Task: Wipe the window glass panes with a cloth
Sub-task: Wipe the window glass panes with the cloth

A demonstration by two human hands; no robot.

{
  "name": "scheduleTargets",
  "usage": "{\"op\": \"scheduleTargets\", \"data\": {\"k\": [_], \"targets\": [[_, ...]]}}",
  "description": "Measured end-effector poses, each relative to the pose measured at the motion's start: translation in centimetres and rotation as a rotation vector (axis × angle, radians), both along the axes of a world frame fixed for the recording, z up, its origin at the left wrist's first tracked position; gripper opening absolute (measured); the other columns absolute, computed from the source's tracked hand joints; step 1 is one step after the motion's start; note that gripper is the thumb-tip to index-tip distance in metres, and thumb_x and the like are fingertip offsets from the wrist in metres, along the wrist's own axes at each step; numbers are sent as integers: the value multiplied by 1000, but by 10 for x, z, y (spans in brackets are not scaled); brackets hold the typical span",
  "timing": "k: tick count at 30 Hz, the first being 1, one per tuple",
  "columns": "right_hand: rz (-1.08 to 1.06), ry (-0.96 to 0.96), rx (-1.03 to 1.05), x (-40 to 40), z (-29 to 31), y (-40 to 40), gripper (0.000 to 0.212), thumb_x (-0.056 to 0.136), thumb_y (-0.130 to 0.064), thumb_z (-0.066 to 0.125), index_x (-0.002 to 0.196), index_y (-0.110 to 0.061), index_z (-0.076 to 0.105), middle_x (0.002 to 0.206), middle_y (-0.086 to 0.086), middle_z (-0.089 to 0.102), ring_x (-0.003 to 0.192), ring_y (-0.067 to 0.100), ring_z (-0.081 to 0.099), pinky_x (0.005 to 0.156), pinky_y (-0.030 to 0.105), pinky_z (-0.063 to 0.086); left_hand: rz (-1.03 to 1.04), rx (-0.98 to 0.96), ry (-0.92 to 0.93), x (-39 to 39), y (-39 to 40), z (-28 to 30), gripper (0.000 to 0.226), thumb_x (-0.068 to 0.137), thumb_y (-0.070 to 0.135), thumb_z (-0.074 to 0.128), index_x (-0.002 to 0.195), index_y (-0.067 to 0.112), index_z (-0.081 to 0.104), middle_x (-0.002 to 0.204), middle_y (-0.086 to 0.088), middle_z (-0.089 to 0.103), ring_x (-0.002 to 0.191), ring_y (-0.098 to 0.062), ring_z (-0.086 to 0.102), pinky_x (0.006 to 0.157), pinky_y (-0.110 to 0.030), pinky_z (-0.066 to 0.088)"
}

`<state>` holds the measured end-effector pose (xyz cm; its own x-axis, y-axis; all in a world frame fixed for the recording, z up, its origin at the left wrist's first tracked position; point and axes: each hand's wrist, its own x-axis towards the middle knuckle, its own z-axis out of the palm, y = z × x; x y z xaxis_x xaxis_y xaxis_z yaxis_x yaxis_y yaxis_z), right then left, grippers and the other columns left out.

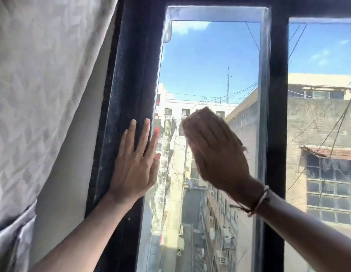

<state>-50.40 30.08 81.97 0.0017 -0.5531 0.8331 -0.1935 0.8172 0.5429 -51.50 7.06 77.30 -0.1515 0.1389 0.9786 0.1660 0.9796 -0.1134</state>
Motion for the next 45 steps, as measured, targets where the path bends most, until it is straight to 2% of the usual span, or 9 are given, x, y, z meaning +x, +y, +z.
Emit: {"op": "scheduleTargets", "data": {"k": [4, 10, 15, 17, 22, 28, 35, 41, 45], "targets": [[-42, -78, 575, 5, -85, 35, 54, 110, -21, 47, 164, -19, 46, 172, 6, 49, 166, 27, 38, 142, 46, 24, 6, -12, 4, 1, 0, -2, 62, 106, 36, 29, 164, 14, 26, 174, -17, 22, 163, -43, 13, 130, -66, 27], [-52, 44, -148, 9, 106, 28, 45, 116, -30, 22, 151, -17, 47, 154, 10, 55, 150, 29, 47, 131, 50, 40, 16, -5, -3, 1, -1, 1, 63, 107, 39, 27, 164, 14, 25, 175, -17, 21, 163, -43, 12, 130, -66, 26], [-58, -87, 528, 12, -111, 30, 44, 116, -33, 41, 160, -32, 45, 171, -8, 45, 165, 15, 36, 147, 42, 4, 38, -9, 5, 0, -1, -2, 63, 108, 41, 25, 165, 14, 23, 175, -16, 18, 164, -42, 9, 131, -64, 24], [-82, -47, 677, 6, -84, 38, 47, 117, -32, 37, 162, -31, 48, 172, -5, 49, 166, 17, 39, 146, 43, 16, 24, -10, 0, 1, -1, -3, 64, 108, 42, 22, 165, 14, 22, 176, -15, 17, 164, -41, 7, 131, -64, 24], [-68, 107, -25, 12, 128, -2, 51, 113, -25, 25, 154, -15, 52, 158, 9, 58, 156, 32, 45, 136, 46, 33, 24, -7, 16, 1, 1, -1, 63, 108, 40, 21, 164, 12, 24, 175, -16, 18, 164, -43, 10, 131, -65, 25], [18, -50, 557, 6, -75, 11, 48, 114, -19, 41, 159, -14, 55, 167, 12, 57, 164, 31, 43, 145, 41, 17, 15, 21, 29, -1, -1, 0, 62, 107, 35, 26, 164, 11, 24, 175, -15, 19, 164, -39, 11, 133, -61, 23], [-45, 137, -261, 7, 108, 19, 57, 114, -29, 30, 169, -16, 40, 175, 13, 45, 168, 33, 33, 144, 49, 22, 13, 19, 43, -1, 2, 2, 62, 107, 35, 25, 164, 9, 24, 175, -16, 18, 164, -39, 11, 132, -61, 23], [16, -125, 532, 12, -153, 14, 50, 113, -20, 39, 161, -22, 51, 171, 2, 54, 166, 23, 40, 144, 42, 26, 0, -8, 34, 7, 1, -1, 63, 108, 35, 21, 163, 4, 25, 173, -22, 22, 163, -43, 14, 132, -63, 24], [-5, -72, 242, 10, -57, 35, 52, 113, -22, 44, 164, -20, 49, 171, 7, 53, 165, 28, 41, 143, 49, 29, 28, 5, 32, 6, 1, -7, 63, 108, 35, 21, 164, 7, 22, 174, -20, 19, 164, -39, 13, 132, -60, 24]]}}
